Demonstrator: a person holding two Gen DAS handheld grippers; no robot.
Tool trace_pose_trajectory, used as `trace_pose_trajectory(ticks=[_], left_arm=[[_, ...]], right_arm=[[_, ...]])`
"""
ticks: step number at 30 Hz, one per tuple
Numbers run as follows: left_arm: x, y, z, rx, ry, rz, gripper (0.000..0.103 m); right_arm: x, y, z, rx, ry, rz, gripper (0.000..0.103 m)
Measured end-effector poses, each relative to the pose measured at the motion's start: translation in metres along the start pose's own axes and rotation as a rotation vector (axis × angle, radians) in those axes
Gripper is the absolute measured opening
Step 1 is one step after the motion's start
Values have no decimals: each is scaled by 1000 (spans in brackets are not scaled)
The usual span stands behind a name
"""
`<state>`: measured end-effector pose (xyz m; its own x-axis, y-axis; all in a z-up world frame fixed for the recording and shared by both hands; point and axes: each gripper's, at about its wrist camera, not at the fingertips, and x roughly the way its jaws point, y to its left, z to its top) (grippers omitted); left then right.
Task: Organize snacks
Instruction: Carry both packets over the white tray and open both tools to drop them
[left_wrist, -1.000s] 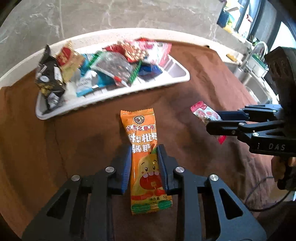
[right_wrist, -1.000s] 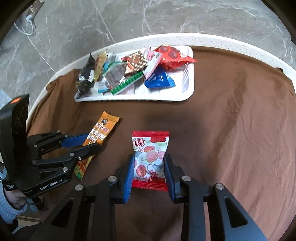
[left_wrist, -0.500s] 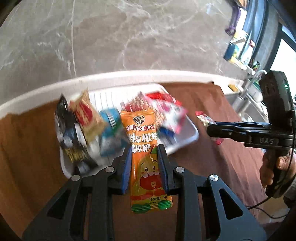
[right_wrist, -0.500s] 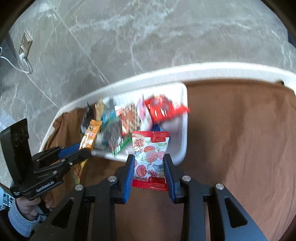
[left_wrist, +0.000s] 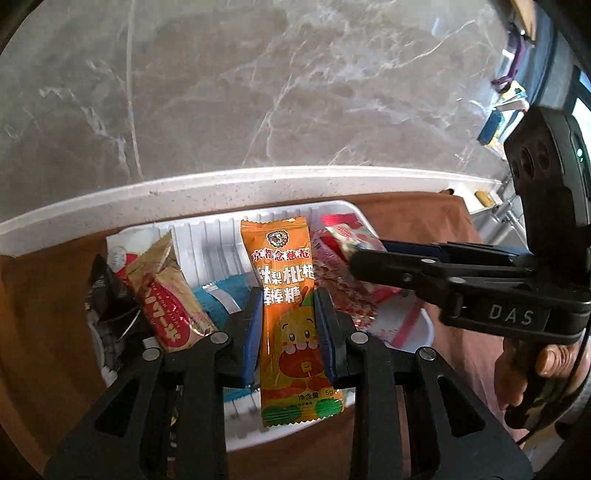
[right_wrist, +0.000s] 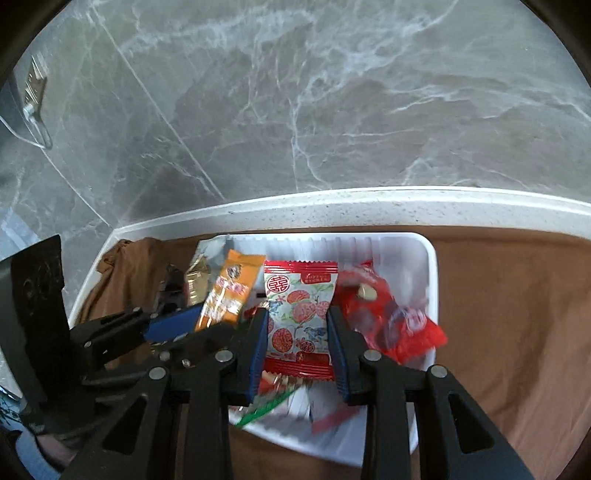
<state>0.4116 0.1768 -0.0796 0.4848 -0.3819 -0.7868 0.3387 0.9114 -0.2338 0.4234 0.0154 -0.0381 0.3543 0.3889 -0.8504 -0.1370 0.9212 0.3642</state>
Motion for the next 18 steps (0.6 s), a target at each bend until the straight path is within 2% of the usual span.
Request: trace_pose_trajectory(ticks=[2,7,9,11,12,15,18], left_arm=[[9,2,-2,-11,13,0,27],[22,6,-3,-20,18,13,31],[22,6,-3,-11,12,17,41],[20,3,-4,-4,0,12,58],[19,1,-4,-1,-4,19,62],[14,-6,-3,10,-24,41,65],[2,-7,-3,15,-44,48,67]], right_arm=[[13,-1,0,2,29,-8,35],[21,-2,1,-11,23,-13,41],[19,-2,-1,-24,14,-19,41],[16,-3,-1,-28,4,-19,41],[15,-3,-1,-26,-1,-14,43],[9,-2,0,-25,-25,-12,48],[-2,-4,1,-17,-55,-1,49]])
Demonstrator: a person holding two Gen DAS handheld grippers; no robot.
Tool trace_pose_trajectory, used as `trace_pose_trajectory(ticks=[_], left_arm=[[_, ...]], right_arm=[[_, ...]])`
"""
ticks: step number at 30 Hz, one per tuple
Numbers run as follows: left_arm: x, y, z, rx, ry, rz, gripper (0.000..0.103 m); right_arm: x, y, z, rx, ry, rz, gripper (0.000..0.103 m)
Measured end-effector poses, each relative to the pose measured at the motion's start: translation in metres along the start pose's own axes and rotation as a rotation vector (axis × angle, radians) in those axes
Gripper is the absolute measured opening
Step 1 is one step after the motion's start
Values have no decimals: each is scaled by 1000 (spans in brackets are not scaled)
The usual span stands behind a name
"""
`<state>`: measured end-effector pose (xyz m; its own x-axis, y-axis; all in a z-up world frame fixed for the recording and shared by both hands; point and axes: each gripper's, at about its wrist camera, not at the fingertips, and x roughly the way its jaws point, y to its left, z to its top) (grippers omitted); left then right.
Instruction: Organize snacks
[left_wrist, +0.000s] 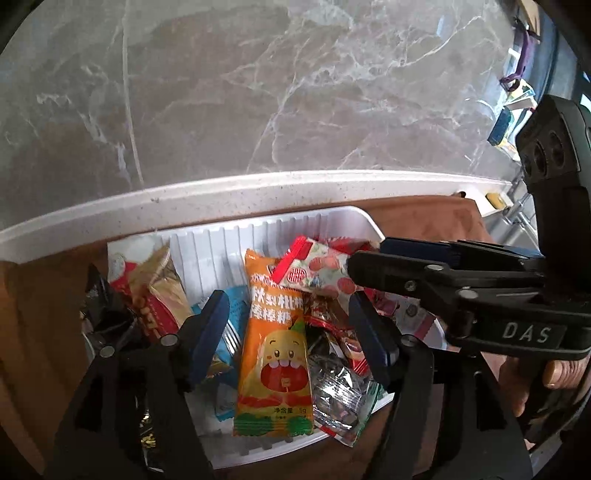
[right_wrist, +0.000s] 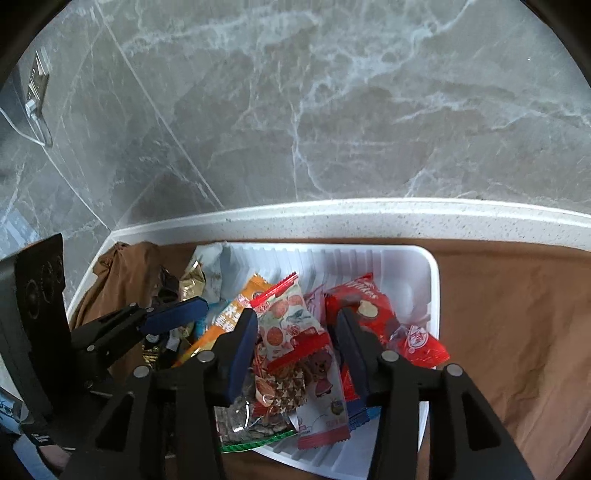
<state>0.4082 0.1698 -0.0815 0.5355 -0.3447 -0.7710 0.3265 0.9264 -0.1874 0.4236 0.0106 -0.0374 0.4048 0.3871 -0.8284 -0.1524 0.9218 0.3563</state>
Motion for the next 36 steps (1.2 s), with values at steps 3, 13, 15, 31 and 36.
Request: trace_pose_trajectory(ticks=[3,13,15,31,36], left_arm=[[-11,-1,2,9,-25,4,67],[-62,-10,-6,39,-90,16,68],[-74,-11,-12,40,-101,22,68],[-108,-10,-50,-18,-80,31,90],[-119,-23,-57,0,-70,53,90]], right_arm=[[-15,-1,-1,10,-28,15,49],[-59,13,-43,-91,-22,-15,66],[-60,19,-62,-135,4,-61,66],[-36,30,-86,-135,79,-121,81],[-66,27,-95,-104,48,-129,88]])
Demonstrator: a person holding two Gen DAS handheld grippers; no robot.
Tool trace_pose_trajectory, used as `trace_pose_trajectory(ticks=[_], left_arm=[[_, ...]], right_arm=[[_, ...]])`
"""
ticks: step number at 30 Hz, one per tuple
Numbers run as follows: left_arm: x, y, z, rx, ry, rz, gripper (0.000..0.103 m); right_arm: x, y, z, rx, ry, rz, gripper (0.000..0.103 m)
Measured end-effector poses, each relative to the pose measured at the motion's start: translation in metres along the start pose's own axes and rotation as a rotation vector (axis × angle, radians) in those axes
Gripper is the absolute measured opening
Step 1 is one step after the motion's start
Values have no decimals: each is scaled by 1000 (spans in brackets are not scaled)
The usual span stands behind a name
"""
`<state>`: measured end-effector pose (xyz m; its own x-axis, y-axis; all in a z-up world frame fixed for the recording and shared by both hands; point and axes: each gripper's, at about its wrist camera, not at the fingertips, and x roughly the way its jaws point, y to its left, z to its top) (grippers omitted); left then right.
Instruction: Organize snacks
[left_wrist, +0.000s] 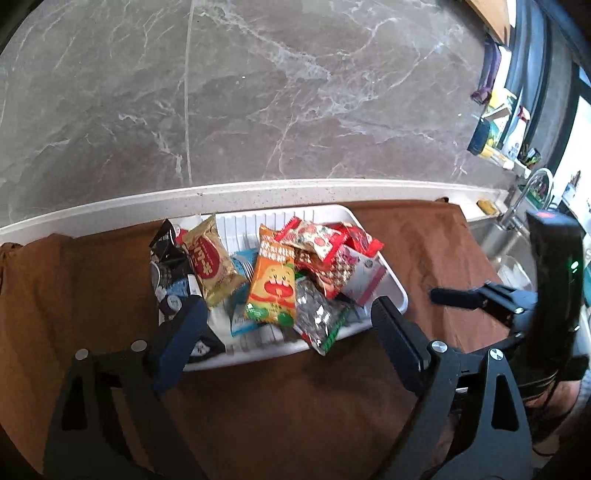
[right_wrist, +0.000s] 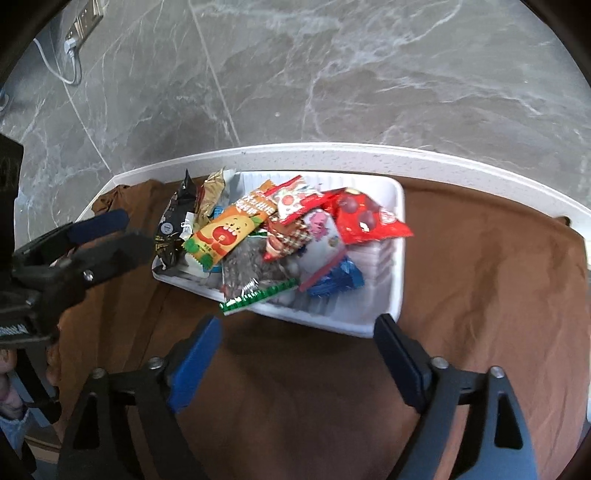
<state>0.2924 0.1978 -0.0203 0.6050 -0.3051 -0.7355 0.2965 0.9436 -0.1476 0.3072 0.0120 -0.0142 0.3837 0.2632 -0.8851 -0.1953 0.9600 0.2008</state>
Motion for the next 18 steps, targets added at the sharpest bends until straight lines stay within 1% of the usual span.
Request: trace_pose_trajectory(ticks=[8,13,18], left_arm=[[-27,-36,-6,64,2,10,91],[-52,-67,-7,129,-33,10,91],[-70,-90,-8,172,-51,2,91]], right_arm=[[-52,-4,-19,51,-77,-44,92],[-81,-11,-33,93,-125,-59,95],[-105,-16,-48,123,-157,-80,96]])
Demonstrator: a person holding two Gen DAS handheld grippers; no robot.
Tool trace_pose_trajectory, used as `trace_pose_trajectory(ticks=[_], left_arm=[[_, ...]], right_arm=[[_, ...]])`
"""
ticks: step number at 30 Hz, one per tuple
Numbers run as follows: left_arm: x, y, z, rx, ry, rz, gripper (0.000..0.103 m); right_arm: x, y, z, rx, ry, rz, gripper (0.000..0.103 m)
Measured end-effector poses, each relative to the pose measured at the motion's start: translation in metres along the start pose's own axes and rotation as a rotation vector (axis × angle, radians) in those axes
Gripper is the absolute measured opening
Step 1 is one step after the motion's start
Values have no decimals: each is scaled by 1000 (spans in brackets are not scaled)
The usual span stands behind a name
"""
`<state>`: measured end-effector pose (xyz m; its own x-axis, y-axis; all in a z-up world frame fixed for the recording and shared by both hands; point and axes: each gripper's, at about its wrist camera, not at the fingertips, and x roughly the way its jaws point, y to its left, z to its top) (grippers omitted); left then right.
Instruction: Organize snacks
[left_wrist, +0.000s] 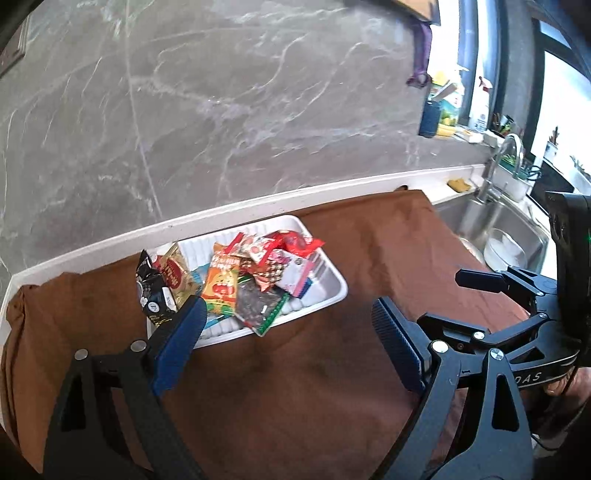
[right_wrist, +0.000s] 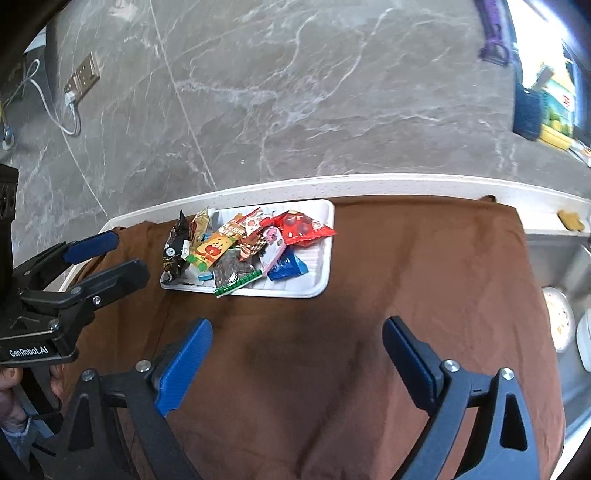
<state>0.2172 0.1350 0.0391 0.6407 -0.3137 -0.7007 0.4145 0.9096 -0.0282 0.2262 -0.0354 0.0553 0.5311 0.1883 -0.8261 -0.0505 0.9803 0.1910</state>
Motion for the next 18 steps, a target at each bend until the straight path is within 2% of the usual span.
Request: trace_pose_trajectory(ticks=[18], left_arm=[[-42,-38,-6,61,-39,-14,91]], right_arm=[[-48,-7,-34,45,-34,-14,96]])
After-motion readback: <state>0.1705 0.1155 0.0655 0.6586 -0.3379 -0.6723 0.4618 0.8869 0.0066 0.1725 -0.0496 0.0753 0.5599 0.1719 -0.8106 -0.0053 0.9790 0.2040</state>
